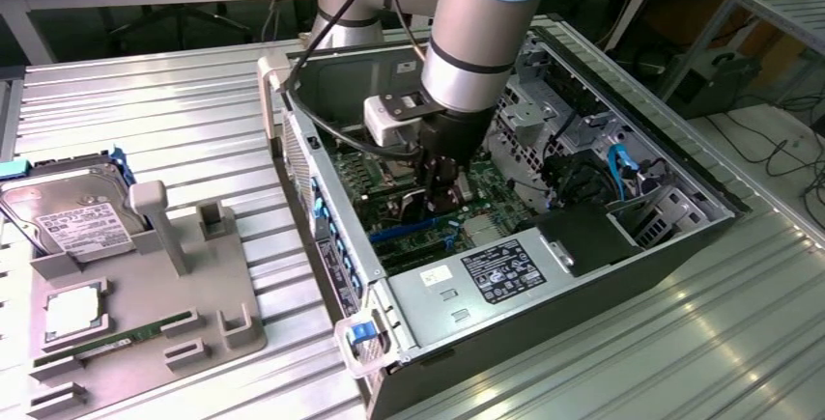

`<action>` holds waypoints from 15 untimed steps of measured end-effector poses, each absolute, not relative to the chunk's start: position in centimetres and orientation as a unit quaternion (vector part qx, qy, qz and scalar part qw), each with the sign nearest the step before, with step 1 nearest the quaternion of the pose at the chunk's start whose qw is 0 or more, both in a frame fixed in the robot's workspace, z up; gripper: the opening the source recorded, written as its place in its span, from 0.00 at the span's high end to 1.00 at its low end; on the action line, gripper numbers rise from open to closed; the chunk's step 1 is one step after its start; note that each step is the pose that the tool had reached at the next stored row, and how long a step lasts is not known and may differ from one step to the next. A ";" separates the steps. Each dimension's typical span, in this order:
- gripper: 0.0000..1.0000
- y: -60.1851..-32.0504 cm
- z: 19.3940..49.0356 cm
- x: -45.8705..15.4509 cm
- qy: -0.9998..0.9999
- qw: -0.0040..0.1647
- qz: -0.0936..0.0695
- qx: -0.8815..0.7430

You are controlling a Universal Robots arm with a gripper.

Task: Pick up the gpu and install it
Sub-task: 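Insert the gpu into the slot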

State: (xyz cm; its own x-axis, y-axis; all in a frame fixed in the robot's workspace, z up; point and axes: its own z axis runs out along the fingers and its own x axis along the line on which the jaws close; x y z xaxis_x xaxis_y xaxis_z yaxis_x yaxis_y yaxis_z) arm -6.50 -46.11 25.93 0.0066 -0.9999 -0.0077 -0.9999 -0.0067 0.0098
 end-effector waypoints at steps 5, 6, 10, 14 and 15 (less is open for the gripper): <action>0.73 -46.1 25.8 -6.3 -0.705 0.001 -0.006 0.709; 0.73 -46.1 25.8 -6.3 -0.705 0.001 -0.006 0.709; 0.73 -46.1 25.5 -6.7 -0.710 0.001 -0.006 0.704; 0.73 -46.0 24.9 -6.9 -0.708 -0.002 -0.009 0.707; 0.73 -45.9 24.7 -6.9 -0.703 -0.002 -0.009 0.711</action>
State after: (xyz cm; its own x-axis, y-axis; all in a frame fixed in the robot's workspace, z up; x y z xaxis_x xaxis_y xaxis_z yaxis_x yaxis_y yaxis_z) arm -6.94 -45.89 24.70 0.0104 -0.9998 -0.0160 -0.9999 -0.0106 0.0107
